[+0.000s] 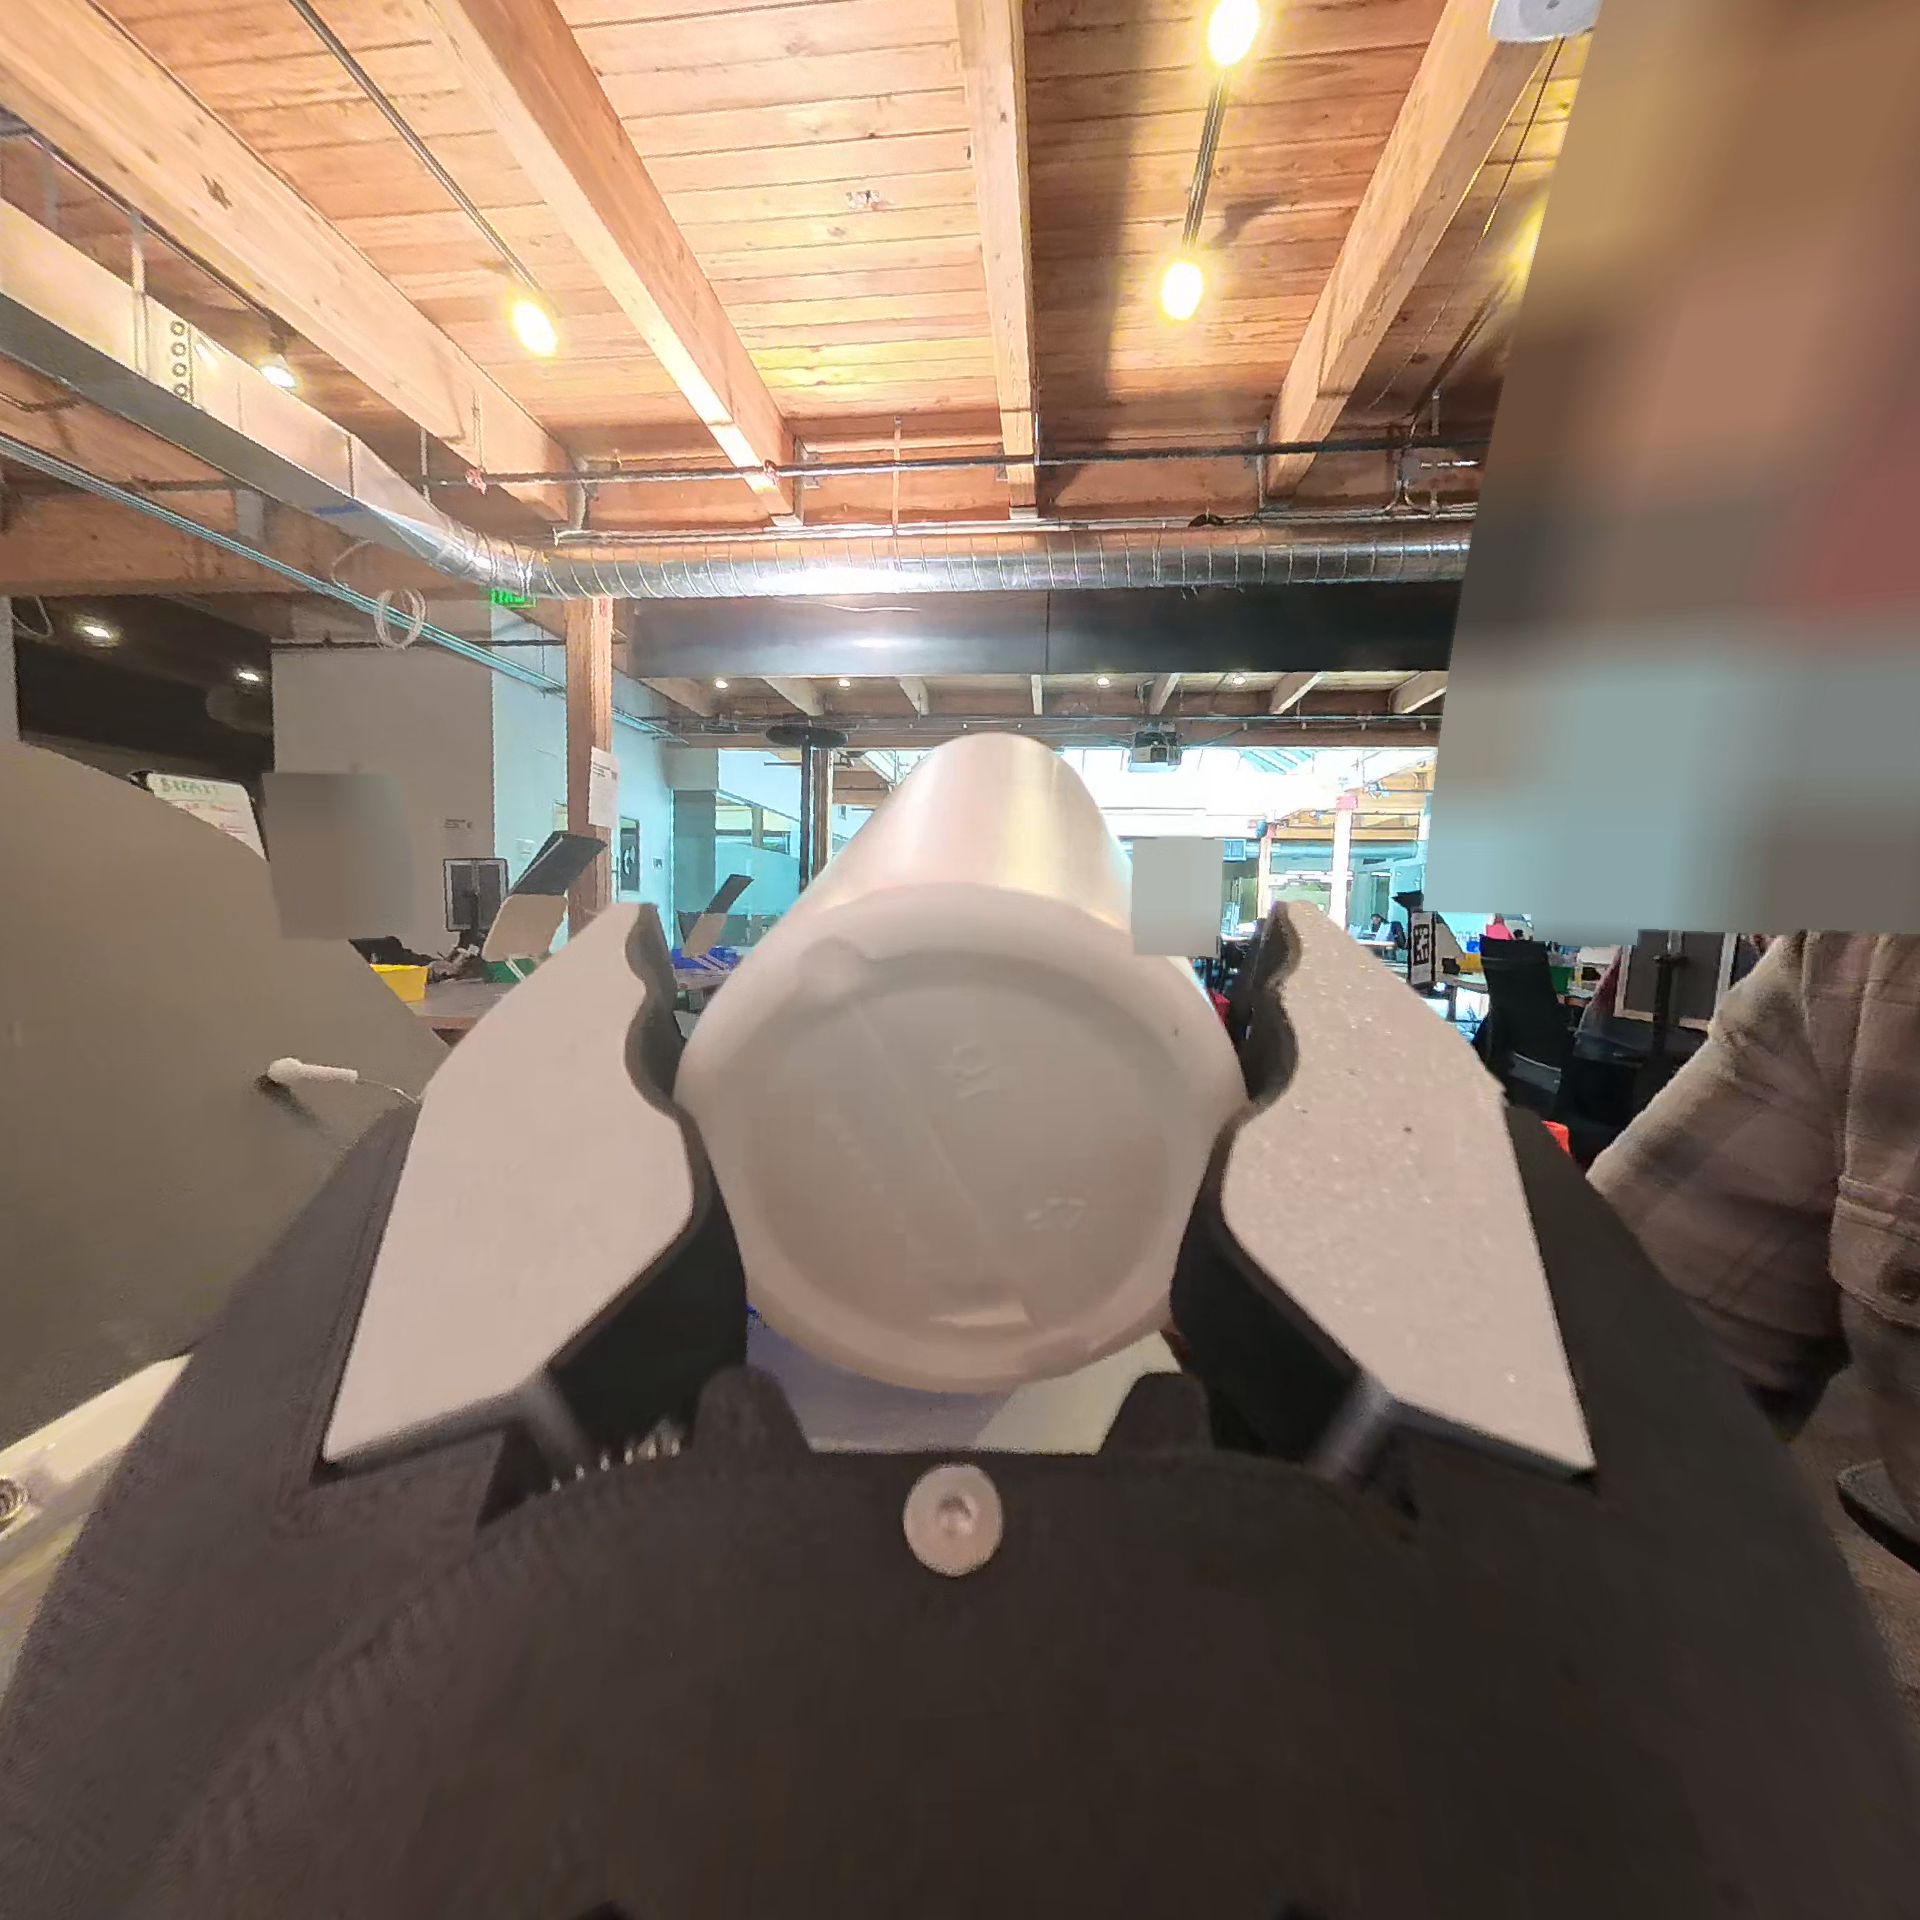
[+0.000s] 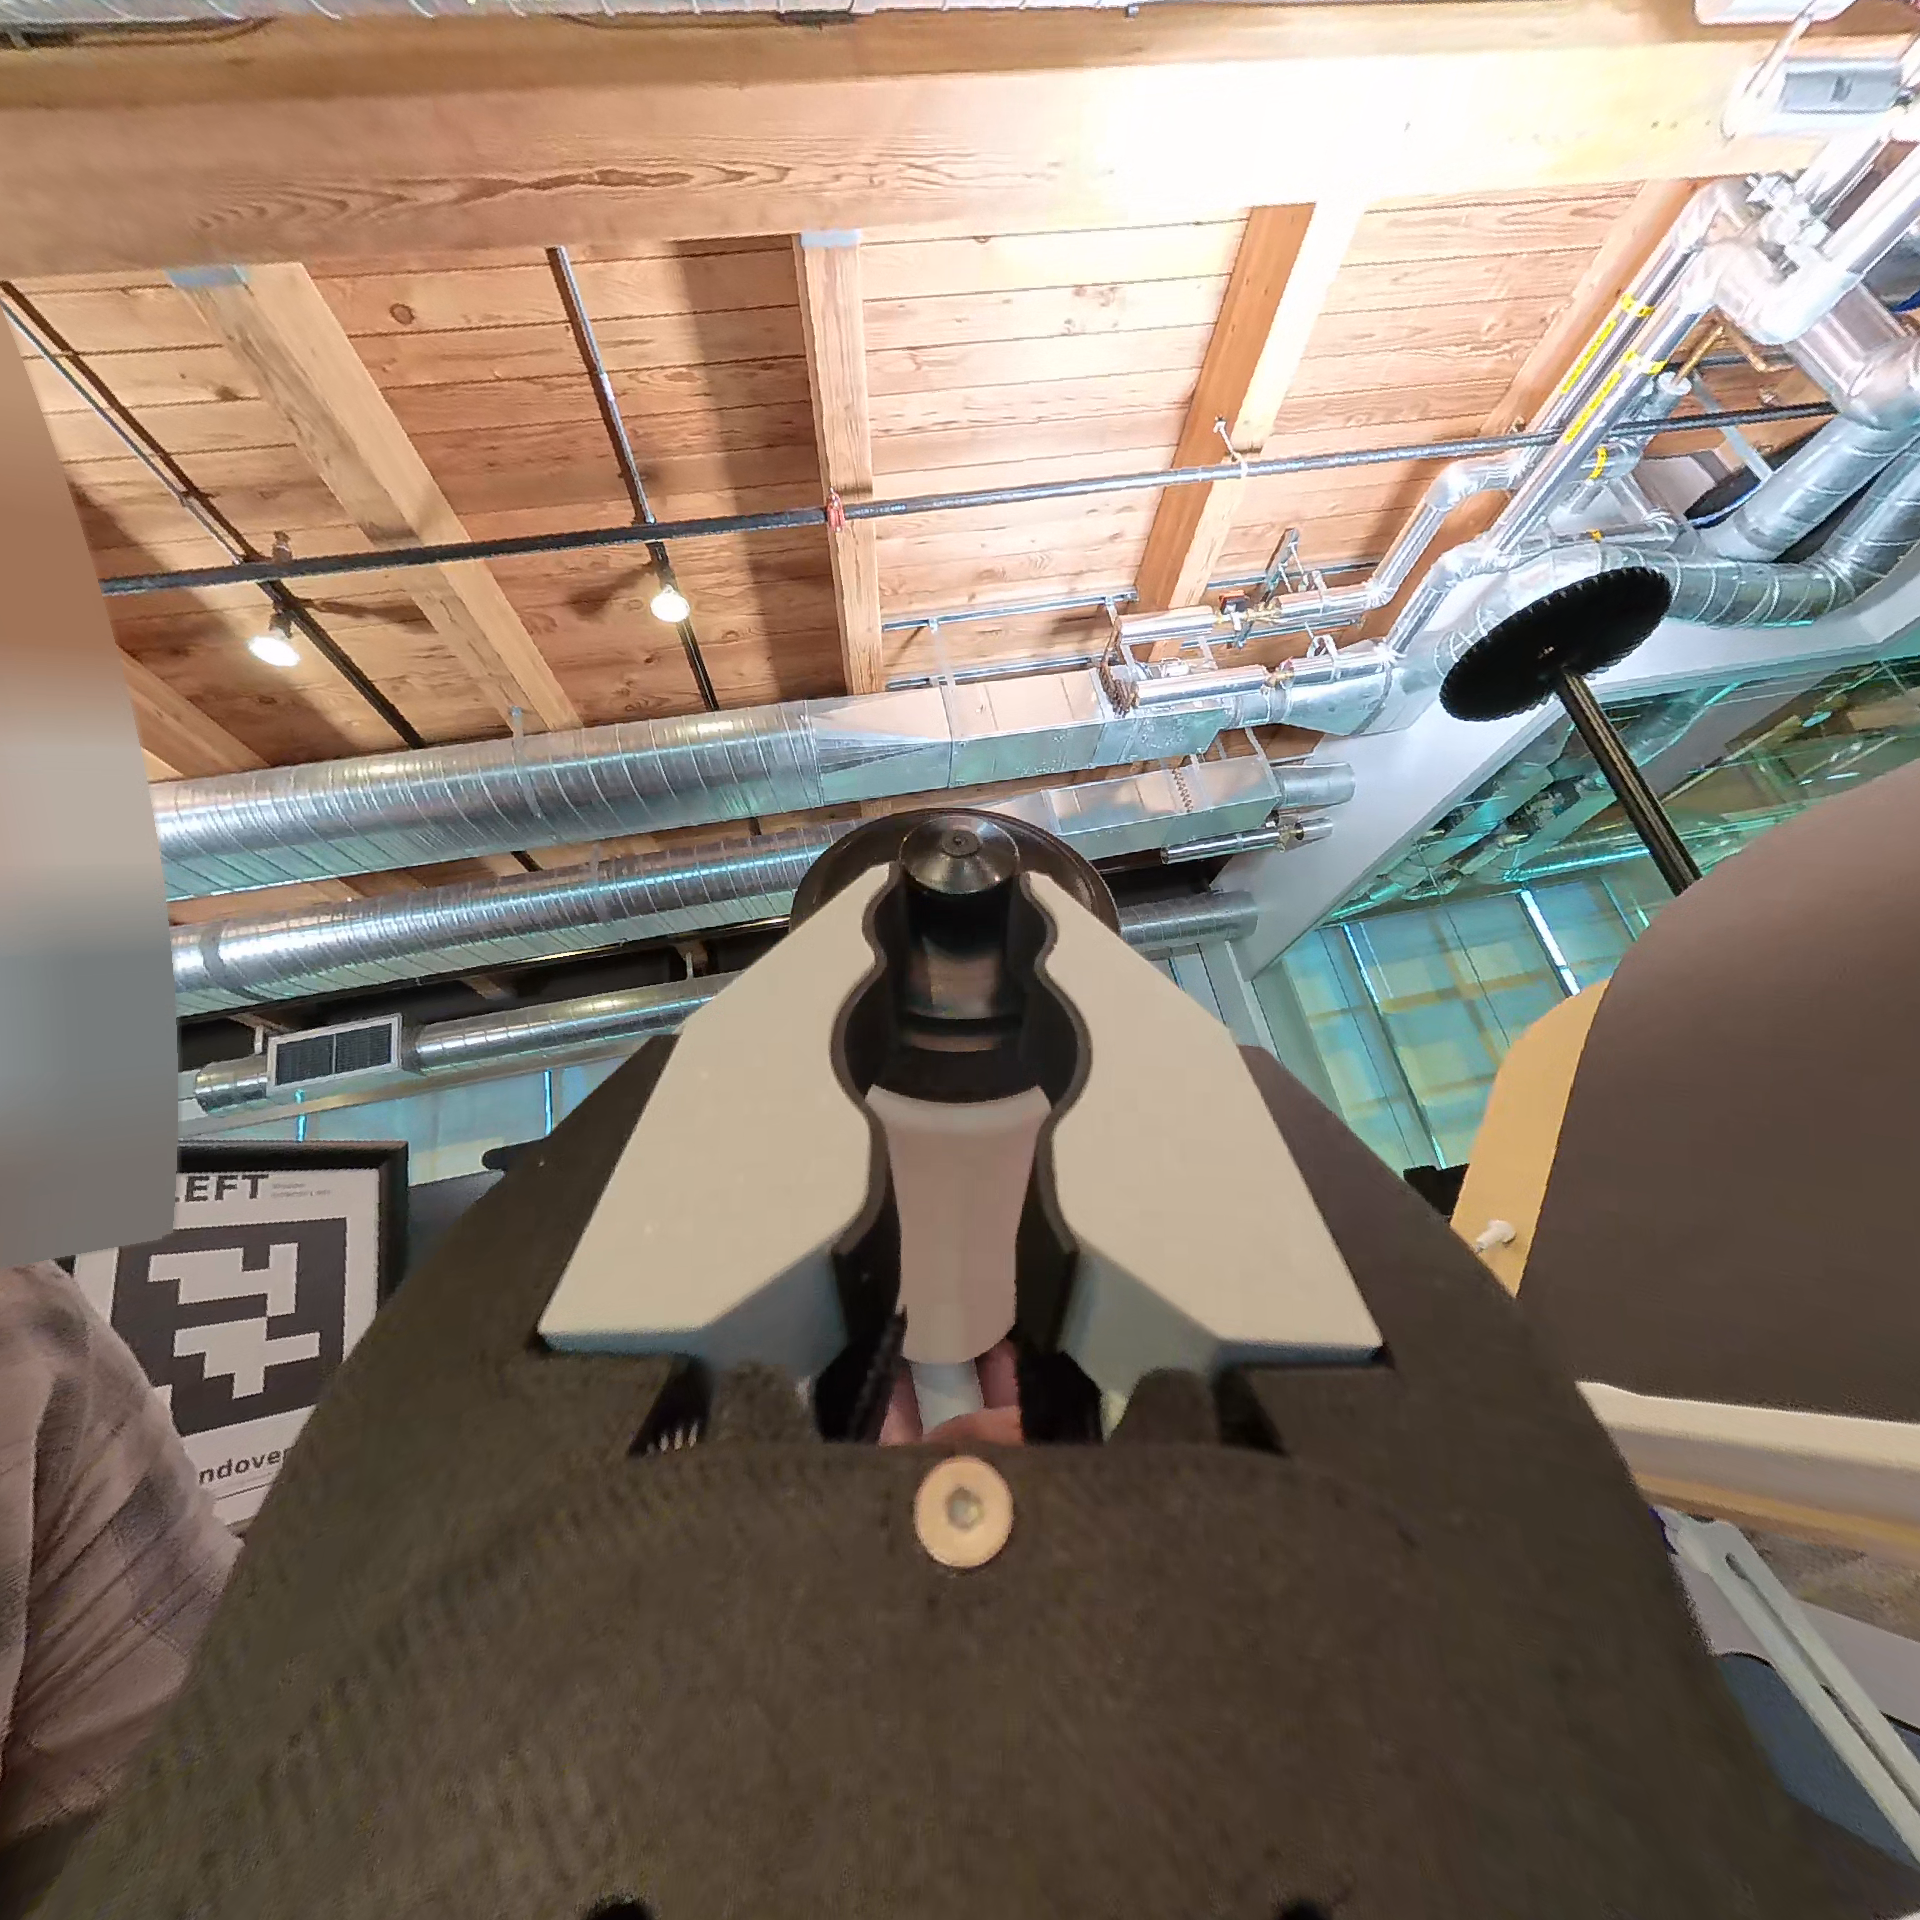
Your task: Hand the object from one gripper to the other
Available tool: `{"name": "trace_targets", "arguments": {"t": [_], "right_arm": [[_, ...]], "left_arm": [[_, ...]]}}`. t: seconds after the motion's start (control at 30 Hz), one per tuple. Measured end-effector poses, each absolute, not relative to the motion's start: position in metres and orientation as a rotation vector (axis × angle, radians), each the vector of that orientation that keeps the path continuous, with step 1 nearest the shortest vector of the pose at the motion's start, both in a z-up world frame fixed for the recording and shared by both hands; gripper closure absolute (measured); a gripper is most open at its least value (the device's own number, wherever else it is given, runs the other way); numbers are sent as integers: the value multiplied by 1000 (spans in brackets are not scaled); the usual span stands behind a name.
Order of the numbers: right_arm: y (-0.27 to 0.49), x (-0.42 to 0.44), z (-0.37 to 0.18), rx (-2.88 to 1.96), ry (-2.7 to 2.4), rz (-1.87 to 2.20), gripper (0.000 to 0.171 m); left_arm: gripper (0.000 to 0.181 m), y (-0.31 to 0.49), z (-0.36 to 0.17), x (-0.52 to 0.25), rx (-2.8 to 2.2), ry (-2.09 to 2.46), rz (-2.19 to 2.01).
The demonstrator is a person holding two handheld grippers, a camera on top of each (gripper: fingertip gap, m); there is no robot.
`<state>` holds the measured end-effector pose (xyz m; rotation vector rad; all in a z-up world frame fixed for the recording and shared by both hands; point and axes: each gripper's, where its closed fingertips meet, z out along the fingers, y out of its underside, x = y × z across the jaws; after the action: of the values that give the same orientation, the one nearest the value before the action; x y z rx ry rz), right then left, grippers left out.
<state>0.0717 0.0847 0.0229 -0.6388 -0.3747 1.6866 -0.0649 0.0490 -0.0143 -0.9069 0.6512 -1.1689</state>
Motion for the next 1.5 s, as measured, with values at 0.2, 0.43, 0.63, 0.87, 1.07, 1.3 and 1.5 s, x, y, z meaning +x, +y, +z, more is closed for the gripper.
{"name": "trace_targets", "arguments": {"t": [0.2,0.43,0.63,0.87,1.07,1.3,1.5], "right_arm": [[84,74,25,-642,-391,1669,156],[84,78,29,-647,-421,1630,155],[88,69,21,-713,-471,1591,155],[85,54,10,-810,-659,1465,156],[76,38,-6,-894,-881,1322,156],[58,14,-29,-949,-1086,1269,155],[46,0,-39,-962,-1170,1267,156]], "left_arm": [[76,52,-24,-58,-947,682,-1173],[80,59,-30,-62,-974,665,-1172],[85,64,-42,-55,-1031,696,-1133],[82,67,-47,-52,-1166,831,-878],[56,48,-69,-19,-1344,1132,-558],[74,41,-48,15,-1297,1040,-603],[89,42,-60,25,-1336,1069,-610]]}}
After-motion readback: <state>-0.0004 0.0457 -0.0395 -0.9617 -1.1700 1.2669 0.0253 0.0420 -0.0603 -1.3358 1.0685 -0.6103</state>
